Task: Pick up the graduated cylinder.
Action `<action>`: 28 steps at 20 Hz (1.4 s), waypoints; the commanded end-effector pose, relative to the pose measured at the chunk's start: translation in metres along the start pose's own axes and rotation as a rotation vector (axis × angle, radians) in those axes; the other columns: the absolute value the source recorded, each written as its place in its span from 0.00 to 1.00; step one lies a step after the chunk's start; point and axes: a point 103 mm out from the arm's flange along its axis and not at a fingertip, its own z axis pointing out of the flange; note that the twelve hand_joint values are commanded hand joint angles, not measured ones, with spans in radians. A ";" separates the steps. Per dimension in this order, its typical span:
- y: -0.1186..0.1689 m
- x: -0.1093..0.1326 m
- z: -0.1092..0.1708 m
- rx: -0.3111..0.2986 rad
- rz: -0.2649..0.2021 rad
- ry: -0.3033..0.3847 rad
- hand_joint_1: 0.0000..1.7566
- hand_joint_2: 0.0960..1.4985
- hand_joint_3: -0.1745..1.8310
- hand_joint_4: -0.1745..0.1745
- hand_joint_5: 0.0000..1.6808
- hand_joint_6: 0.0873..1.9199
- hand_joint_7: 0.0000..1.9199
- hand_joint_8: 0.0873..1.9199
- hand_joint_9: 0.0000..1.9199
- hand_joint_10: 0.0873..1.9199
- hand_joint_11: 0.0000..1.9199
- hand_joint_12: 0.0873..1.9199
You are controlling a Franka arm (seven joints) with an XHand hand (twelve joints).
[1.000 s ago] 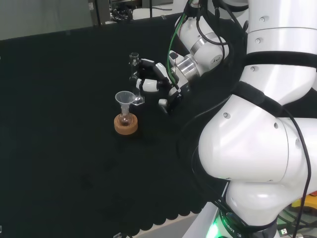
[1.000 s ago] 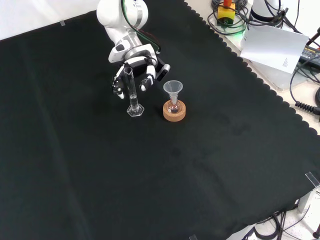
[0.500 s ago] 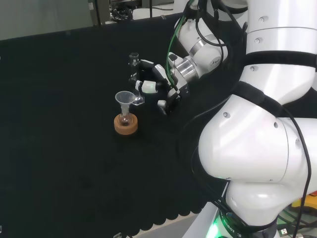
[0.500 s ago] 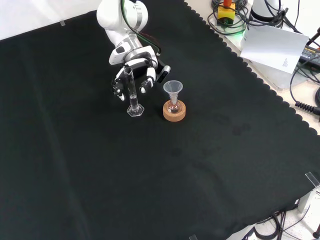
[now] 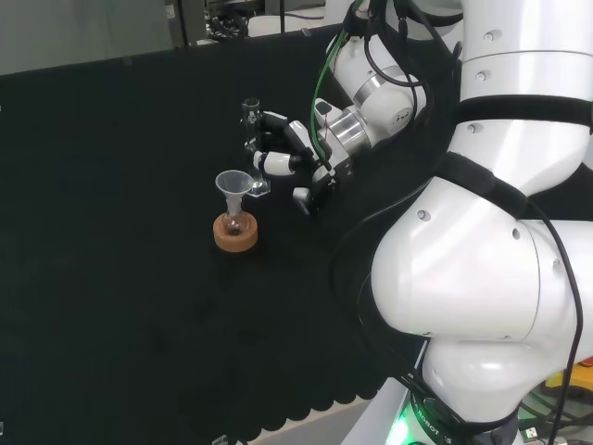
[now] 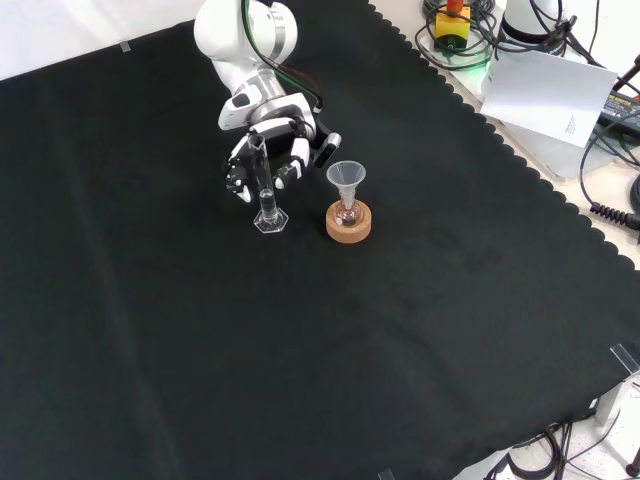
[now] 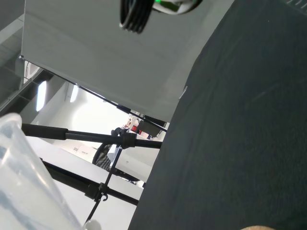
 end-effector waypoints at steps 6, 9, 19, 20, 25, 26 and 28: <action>-0.001 0.000 -0.001 -0.023 0.009 -0.009 0.69 0.53 0.41 0.54 0.36 0.34 0.34 0.30 0.50 0.18 0.37 0.56; -0.002 0.004 -0.003 -0.051 0.005 -0.029 0.74 0.56 0.42 0.51 0.48 0.36 0.39 0.32 0.54 0.18 0.43 0.52; -0.002 0.027 -0.020 -0.039 -0.034 -0.226 0.76 0.75 0.14 0.13 0.60 0.45 0.42 0.65 0.60 0.21 0.51 0.43; -0.001 0.028 -0.023 -0.016 -0.033 -0.240 0.76 0.76 0.13 0.13 0.60 0.45 0.42 0.66 0.61 0.21 0.51 0.43; 0.003 0.038 -0.045 0.041 -0.035 -0.335 0.80 0.74 0.10 0.09 0.61 0.45 0.43 0.63 0.60 0.31 0.52 0.42; 0.004 0.040 -0.047 0.048 -0.036 -0.358 0.82 0.73 0.10 0.07 0.61 0.45 0.42 0.62 0.58 0.40 0.52 0.42; 0.006 0.044 -0.054 0.067 -0.034 -0.401 0.84 0.72 0.09 0.06 0.61 0.45 0.41 0.61 0.56 0.48 0.52 0.42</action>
